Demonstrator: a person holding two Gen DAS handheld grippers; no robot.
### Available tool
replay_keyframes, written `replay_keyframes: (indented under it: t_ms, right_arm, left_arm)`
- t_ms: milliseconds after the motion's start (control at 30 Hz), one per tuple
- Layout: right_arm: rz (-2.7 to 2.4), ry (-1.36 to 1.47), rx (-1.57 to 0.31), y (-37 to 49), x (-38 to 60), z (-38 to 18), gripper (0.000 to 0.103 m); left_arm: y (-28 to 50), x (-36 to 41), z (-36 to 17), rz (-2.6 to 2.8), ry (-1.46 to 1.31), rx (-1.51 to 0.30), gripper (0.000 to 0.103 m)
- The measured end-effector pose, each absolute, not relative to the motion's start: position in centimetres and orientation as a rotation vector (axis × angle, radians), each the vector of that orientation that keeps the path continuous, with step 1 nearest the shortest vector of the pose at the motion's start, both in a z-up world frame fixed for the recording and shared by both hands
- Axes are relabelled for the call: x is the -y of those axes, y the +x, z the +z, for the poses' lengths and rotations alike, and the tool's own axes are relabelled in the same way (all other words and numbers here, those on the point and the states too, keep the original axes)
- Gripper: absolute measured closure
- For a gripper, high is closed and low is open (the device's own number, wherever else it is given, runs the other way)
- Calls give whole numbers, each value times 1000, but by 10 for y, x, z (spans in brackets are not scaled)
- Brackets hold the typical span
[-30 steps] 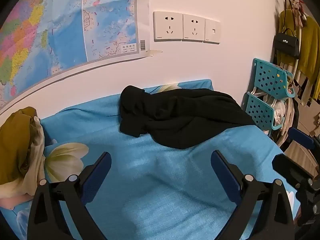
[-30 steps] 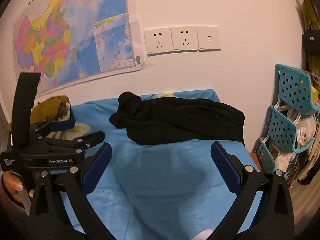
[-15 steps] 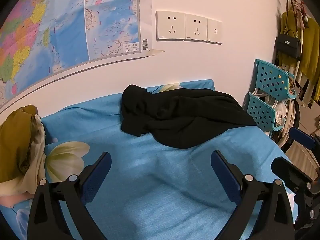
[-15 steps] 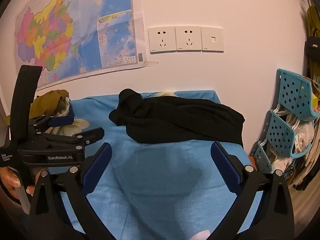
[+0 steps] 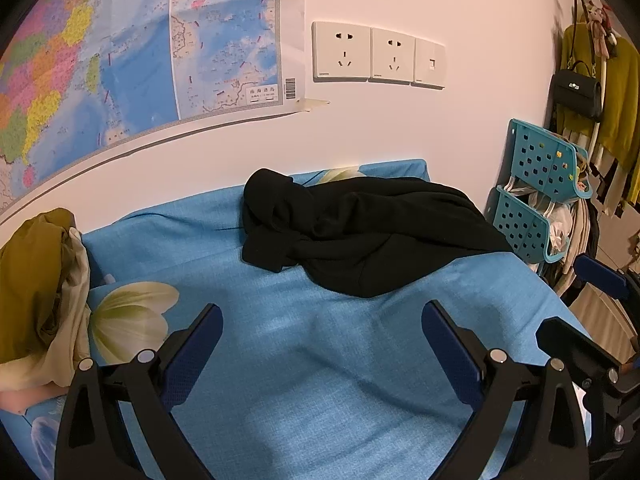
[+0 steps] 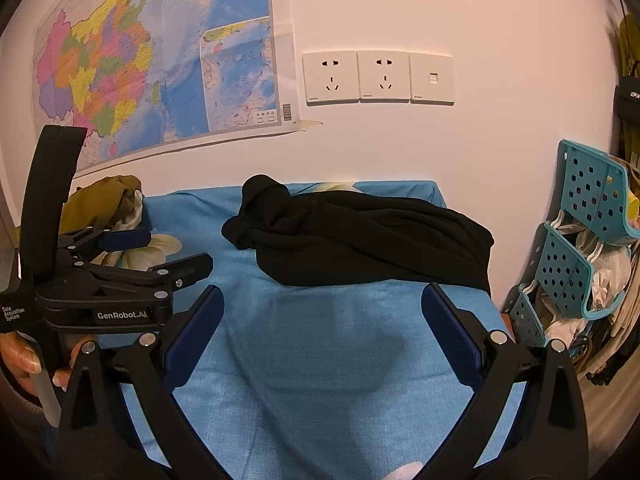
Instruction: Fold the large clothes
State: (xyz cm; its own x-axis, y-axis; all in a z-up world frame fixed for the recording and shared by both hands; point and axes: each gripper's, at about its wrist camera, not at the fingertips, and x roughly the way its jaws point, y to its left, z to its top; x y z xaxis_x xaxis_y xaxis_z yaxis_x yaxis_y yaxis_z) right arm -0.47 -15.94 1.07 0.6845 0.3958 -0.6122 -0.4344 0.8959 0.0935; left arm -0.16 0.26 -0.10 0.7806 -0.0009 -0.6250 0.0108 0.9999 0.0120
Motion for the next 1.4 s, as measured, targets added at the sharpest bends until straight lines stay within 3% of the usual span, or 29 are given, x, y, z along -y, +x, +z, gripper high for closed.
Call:
replay_keyframes:
  t_ms: [1400]
  right_arm:
    - [481,-53,-675,-5,156,13,6]
  left_arm:
    - [-3,1,-2,-17,17,-681,7]
